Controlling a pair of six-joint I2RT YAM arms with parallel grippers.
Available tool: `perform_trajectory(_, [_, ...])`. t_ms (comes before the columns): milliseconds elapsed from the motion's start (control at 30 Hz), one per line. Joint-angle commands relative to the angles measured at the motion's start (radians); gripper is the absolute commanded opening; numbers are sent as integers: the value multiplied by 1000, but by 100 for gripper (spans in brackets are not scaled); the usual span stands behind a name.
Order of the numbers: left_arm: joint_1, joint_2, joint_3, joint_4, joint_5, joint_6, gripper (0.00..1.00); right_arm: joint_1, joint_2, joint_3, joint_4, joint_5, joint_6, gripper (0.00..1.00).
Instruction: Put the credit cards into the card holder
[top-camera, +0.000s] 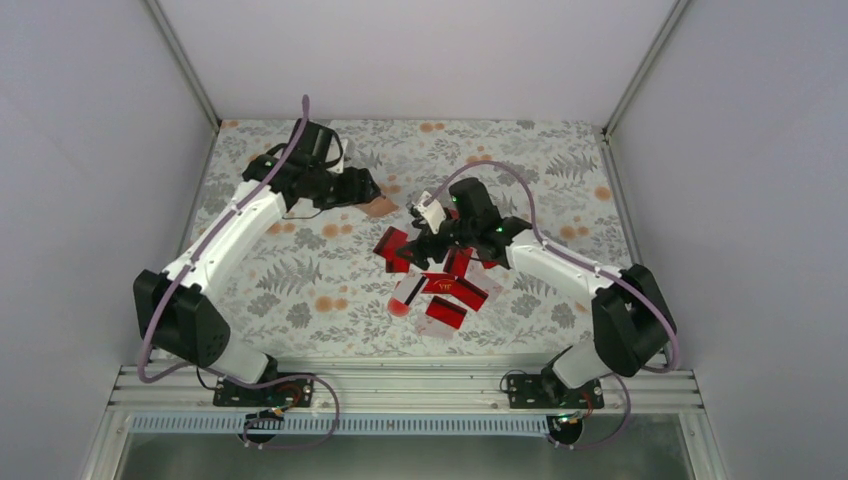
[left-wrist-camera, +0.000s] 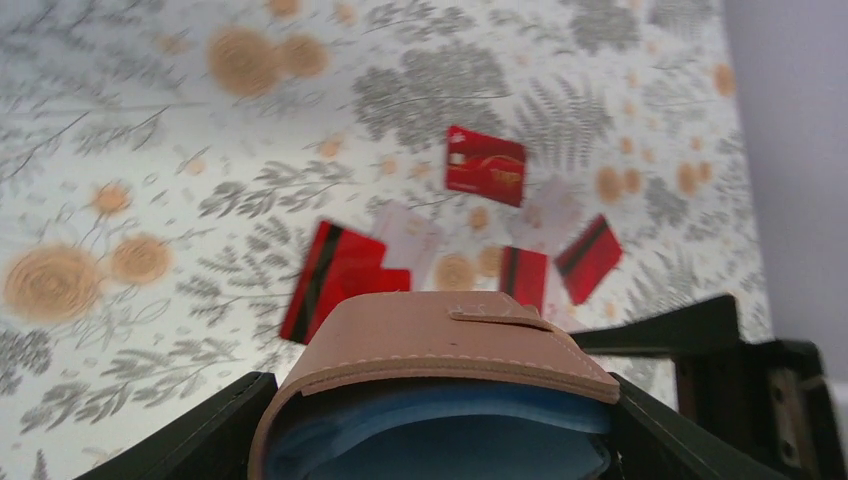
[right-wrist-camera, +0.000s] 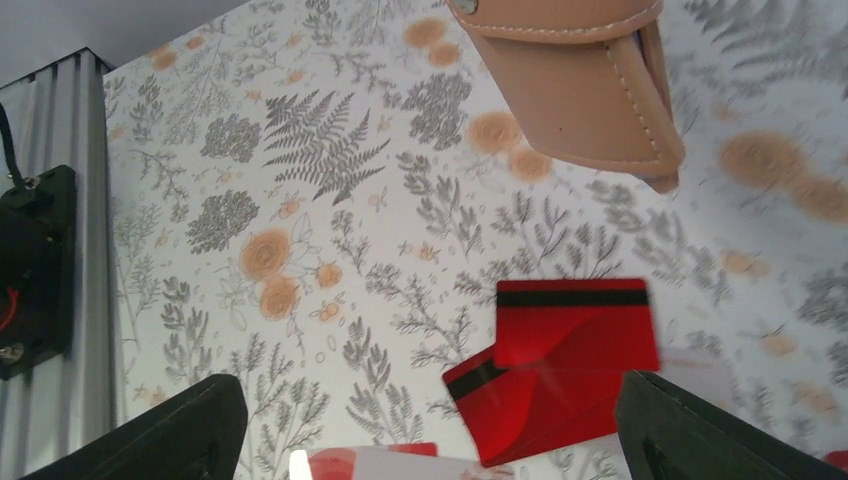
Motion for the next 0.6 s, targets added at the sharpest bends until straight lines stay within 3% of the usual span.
perform_trajectory(0, [-5, -47, 51, -3, 156, 118, 75, 11, -48, 10, 47, 77, -96, 93])
perform_trajectory(167, [-5, -71, 73, -8, 259, 168, 75, 11, -78, 19, 85, 158, -99, 91])
perform_trajectory(333, [-5, -89, 91, -13, 336, 210, 75, 11, -101, 34, 111, 177, -102, 82])
perform_trajectory(567, [-9, -93, 94, 8, 400, 195, 75, 15, -90, 104, 50, 56, -122, 57])
